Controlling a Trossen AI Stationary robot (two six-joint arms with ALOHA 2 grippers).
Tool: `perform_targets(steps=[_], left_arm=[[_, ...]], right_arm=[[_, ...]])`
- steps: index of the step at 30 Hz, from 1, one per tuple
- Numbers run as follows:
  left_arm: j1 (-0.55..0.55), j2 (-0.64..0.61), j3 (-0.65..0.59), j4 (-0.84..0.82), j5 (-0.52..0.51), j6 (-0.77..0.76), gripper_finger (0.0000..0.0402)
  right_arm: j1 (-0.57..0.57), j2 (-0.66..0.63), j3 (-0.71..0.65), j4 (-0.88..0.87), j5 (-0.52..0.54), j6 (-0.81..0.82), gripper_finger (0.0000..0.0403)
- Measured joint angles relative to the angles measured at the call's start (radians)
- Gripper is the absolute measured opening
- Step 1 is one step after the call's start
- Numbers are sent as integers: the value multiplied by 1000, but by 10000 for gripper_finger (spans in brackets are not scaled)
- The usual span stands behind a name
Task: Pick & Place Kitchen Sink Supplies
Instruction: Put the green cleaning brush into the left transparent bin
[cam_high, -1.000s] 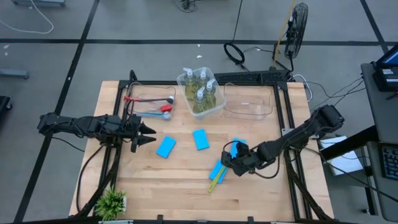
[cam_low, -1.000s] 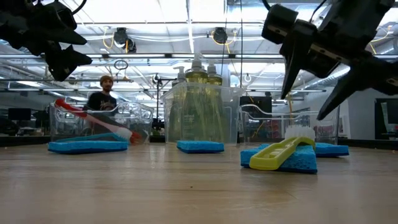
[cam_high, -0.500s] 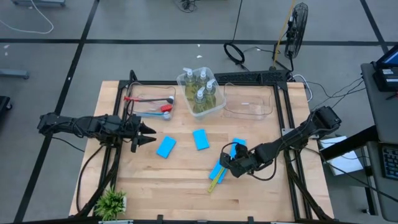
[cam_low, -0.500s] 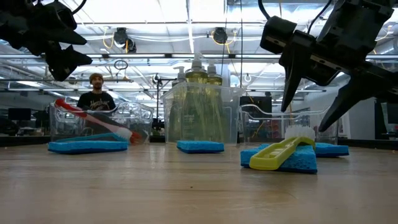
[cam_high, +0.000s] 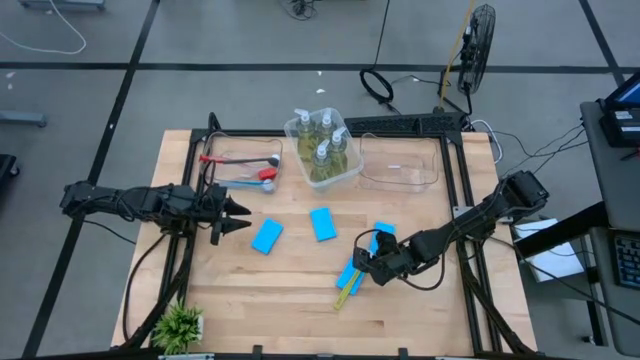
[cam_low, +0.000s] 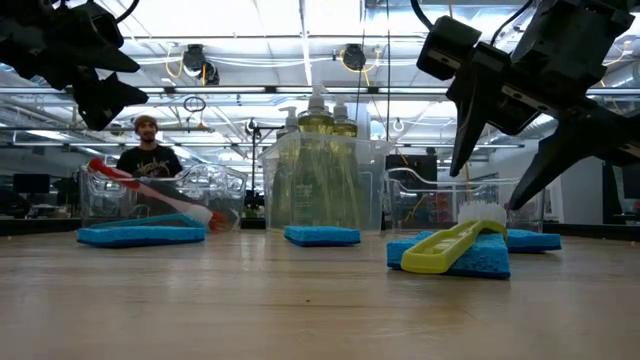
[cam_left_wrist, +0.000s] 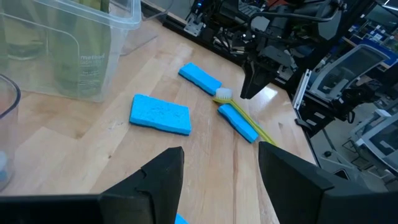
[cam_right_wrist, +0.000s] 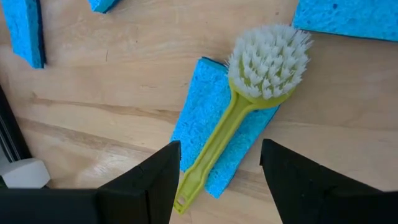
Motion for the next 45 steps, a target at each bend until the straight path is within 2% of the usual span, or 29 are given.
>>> perform_targets(steps=[41, 45], left_arm=[[0, 0, 0, 0, 0, 7, 209], [0, 0, 0, 0, -1, 16, 209]], right_arm=[[-2, 0, 0, -2, -4, 40, 210], [-17, 29, 2, 3, -5, 35, 210]])
